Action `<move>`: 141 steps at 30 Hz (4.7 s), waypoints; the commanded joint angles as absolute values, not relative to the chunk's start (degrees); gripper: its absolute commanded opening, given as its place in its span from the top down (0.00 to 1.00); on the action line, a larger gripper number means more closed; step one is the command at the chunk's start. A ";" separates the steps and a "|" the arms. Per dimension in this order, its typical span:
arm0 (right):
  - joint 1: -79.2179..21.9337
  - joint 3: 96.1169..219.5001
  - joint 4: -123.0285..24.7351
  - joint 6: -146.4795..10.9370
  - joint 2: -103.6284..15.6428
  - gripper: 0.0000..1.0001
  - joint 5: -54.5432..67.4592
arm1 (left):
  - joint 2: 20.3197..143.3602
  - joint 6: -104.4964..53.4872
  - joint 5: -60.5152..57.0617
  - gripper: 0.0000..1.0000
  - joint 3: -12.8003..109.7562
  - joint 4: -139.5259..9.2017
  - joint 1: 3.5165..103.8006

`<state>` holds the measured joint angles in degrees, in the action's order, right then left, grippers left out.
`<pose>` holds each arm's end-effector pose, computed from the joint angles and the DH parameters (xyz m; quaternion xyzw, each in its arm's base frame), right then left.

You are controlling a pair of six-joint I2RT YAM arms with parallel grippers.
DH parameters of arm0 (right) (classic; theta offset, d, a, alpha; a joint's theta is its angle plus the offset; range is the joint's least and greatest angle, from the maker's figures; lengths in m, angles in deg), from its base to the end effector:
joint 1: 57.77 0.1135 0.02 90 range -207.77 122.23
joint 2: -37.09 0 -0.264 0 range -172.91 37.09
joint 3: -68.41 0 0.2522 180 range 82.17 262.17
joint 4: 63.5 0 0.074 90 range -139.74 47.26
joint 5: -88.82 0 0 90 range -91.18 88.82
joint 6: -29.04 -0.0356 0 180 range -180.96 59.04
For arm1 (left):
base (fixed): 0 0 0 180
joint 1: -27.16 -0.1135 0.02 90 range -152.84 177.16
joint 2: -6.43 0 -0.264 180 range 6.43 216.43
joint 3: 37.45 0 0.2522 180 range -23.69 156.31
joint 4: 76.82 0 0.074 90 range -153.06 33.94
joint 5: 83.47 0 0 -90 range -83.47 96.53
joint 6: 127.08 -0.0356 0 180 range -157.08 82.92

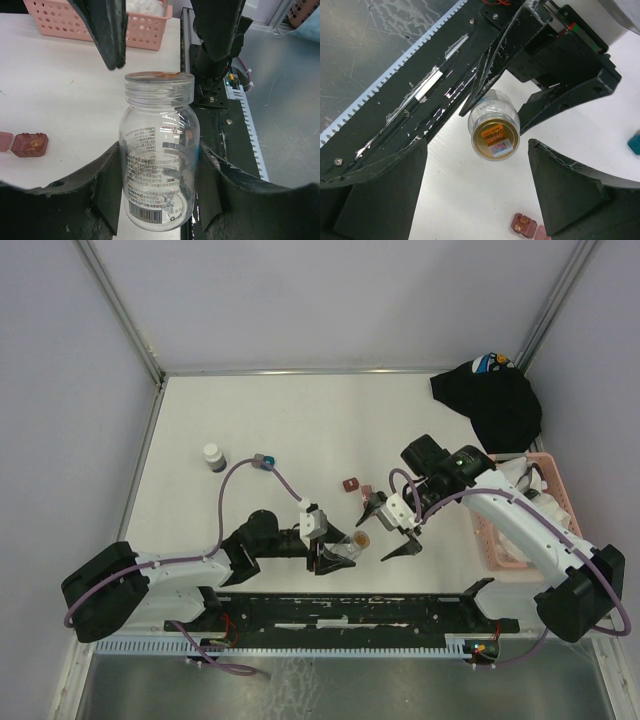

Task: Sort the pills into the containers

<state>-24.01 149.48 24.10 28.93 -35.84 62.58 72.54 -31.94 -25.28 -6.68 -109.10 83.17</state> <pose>0.1557 0.1425 0.3134 -0.7683 0.3565 0.4274 0.3162 0.1091 -0.1953 0.2034 0.4700 0.5493 -0.5078 0.4685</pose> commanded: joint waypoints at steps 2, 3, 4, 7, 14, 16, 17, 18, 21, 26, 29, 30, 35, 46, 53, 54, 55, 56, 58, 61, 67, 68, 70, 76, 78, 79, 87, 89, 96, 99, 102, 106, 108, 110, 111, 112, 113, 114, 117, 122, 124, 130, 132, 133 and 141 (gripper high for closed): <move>-21.39 148.43 19.04 27.27 -35.58 0.14 62.40 | 73.89 -29.82 -27.56 0.97 -3.66 -114.34 83.32; -21.12 148.43 18.84 27.01 -35.59 0.15 62.25 | 74.03 -29.75 -27.54 0.97 -3.65 -114.45 83.31; -20.78 148.32 18.76 26.98 -35.67 0.15 62.13 | 74.07 -29.71 -27.55 0.97 -3.62 -114.47 83.25; -20.11 148.20 17.58 25.82 -35.71 0.19 61.58 | 74.06 -29.70 -27.47 0.97 -3.65 -114.49 83.24; -19.57 148.06 14.58 21.55 -35.69 0.31 60.15 | 73.87 -29.37 -27.48 0.97 -3.92 -115.11 83.32; -19.51 148.07 13.98 20.42 -35.69 0.34 60.00 | 73.79 -29.22 -27.40 0.97 -4.09 -115.22 83.30; -19.45 148.10 13.61 19.94 -35.70 0.35 59.91 | 73.71 -29.18 -27.41 0.97 -4.17 -115.40 83.32; -19.45 148.05 13.28 19.50 -35.69 0.36 59.78 | 73.65 -29.11 -27.38 0.97 -4.30 -115.57 83.29; -19.32 148.06 11.98 17.51 -35.77 0.42 59.34 | 73.32 -28.93 -27.18 0.97 -4.52 -115.94 83.29; -19.08 148.16 10.41 14.49 -35.82 0.50 58.82 | 72.42 -29.01 -25.22 0.97 -5.08 -116.03 83.35; -18.85 148.13 8.30 11.09 -35.94 0.54 57.71 | 71.25 -29.13 -20.80 0.97 -5.77 -116.31 83.31; -18.77 148.04 6.96 8.76 -36.03 0.56 57.03 | 70.74 -29.21 -19.03 0.97 -6.09 -116.35 83.28; -18.20 148.07 -4.79 -12.88 -37.14 0.60 50.56 | 69.04 -30.17 -9.26 0.97 -6.86 -116.40 83.37; -16.66 154.58 -7.32 -35.55 -48.85 0.67 42.97 | 69.16 -33.41 3.53 0.97 -6.29 -121.11 83.34; -16.47 157.57 -10.35 -51.84 -52.54 0.64 35.07 | 69.40 -34.19 10.65 0.97 -6.92 -119.26 83.39; -16.49 157.34 -10.97 -52.94 -52.43 0.61 35.25 | 69.65 -33.87 10.62 0.97 -7.17 -119.55 83.35; -16.54 157.18 -11.43 -53.45 -52.26 0.56 35.92 | 70.02 -33.58 10.41 0.97 -7.39 -119.65 83.36; -16.55 157.03 -11.64 -53.87 -52.02 0.50 37.59 | 70.31 -33.32 9.94 0.97 -7.49 -119.66 83.36; -16.67 157.43 -11.39 -54.18 -51.43 0.38 40.04 | 70.93 -32.78 8.46 0.97 -7.75 -119.52 83.37; -17.42 158.35 -10.10 -53.11 -49.25 0.24 42.49 | 71.59 -32.17 6.17 0.97 -8.00 -118.48 83.36; -21.38 158.72 -7.07 -46.02 -43.60 0.13 46.48 | 70.78 -30.73 2.04 0.97 -9.91 -117.78 83.33; -21.95 158.96 -5.67 -43.39 -42.77 0.12 48.13 | 70.39 -30.57 1.29 0.97 -10.32 -117.67 83.32; -22.93 158.66 -4.67 -39.22 -40.76 0.10 49.89 | 69.57 -30.38 -0.36 0.97 -10.95 -117.53 83.34; -23.68 156.30 2.76 -17.91 -35.45 0.01 56.32 | 67.80 -30.39 -10.57 0.97 -10.59 -116.10 83.33; -23.83 155.60 9.53 -6.62 -35.26 0.01 60.46 | 67.90 -30.17 -14.44 0.97 -10.08 -116.05 83.33; -23.84 155.04 11.53 -0.54 -35.17 0.01 62.07 | 68.21 -29.97 -16.07 0.97 -9.84 -115.99 83.32; -23.76 152.44 22.60 22.97 -35.25 0.01 64.38 | 72.68 -28.56 -23.31 0.97 -7.40 -116.57 83.24; -23.75 151.42 21.24 22.87 -35.31 0.01 64.12 | 74.34 -28.14 -24.88 0.97 -6.52 -117.21 83.29; -22.02 149.38 18.15 22.01 -35.53 0.02 61.64 | 78.76 -27.33 -27.56 0.97 -3.72 -118.43 83.26; -20.99 148.68 16.93 22.10 -35.50 0.06 59.56 | 79.05 -27.33 -27.57 0.97 -3.52 -118.85 83.27; -20.20 148.54 16.21 21.83 -35.75 0.12 58.40 | 79.16 -27.24 -27.65 0.97 -3.39 -118.98 83.27; -19.29 148.29 14.54 20.03 -35.71 0.22 57.17 | 79.43 -27.11 -27.74 0.97 -3.47 -119.04 83.32; -18.99 148.34 13.77 18.99 -35.69 0.27 56.44 | 79.46 -27.02 -27.74 0.97 -3.64 -119.25 83.33; -18.75 148.24 13.28 18.30 -35.74 0.31 56.00 | 79.34 -26.98 -27.65 0.97 -3.74 -119.37 83.31; -18.70 148.24 12.76 17.83 -35.77 0.32 55.84 | 79.34 -26.93 -27.65 0.97 -3.82 -119.45 83.24; -18.59 148.19 12.61 17.53 -35.77 0.33 55.66 | 79.22 -26.92 -27.65 0.97 -3.88 -119.49 83.31; -18.51 148.24 12.39 17.11 -35.83 0.34 55.54 | 79.14 -26.91 -27.59 0.97 -3.83 -119.44 83.28; -18.42 148.26 12.13 16.62 -35.80 0.36 55.39 | 79.08 -26.98 -27.57 0.97 -3.94 -119.45 83.28; -18.30 148.40 11.79 15.79 -35.79 0.40 55.31 | 78.80 -26.96 -27.48 0.97 -4.00 -119.51 83.31; -18.05 148.62 11.45 14.61 -36.01 0.49 55.07 | 78.13 -26.98 -26.73 0.97 -4.42 -119.57 83.31; -17.91 148.69 10.95 13.61 -36.19 0.53 54.86 | 77.63 -26.98 -26.11 0.97 -4.67 -119.69 83.25; -17.42 148.72 5.69 4.26 -37.24 0.61 52.73 | 74.27 -27.40 -19.00 0.97 -6.85 -121.66 83.28; -17.19 148.96 2.49 -2.90 -37.92 0.62 51.10 | 72.68 -27.86 -15.18 0.97 -7.58 -121.98 83.28; -16.98 149.09 -0.44 -6.93 -38.41 0.63 49.75 | 71.96 -28.10 -12.95 0.97 -7.82 -121.92 83.28; -16.37 156.18 -9.44 -42.05 -48.54 0.72 36.87 | 67.84 -32.27 4.76 0.97 -7.30 -119.85 83.46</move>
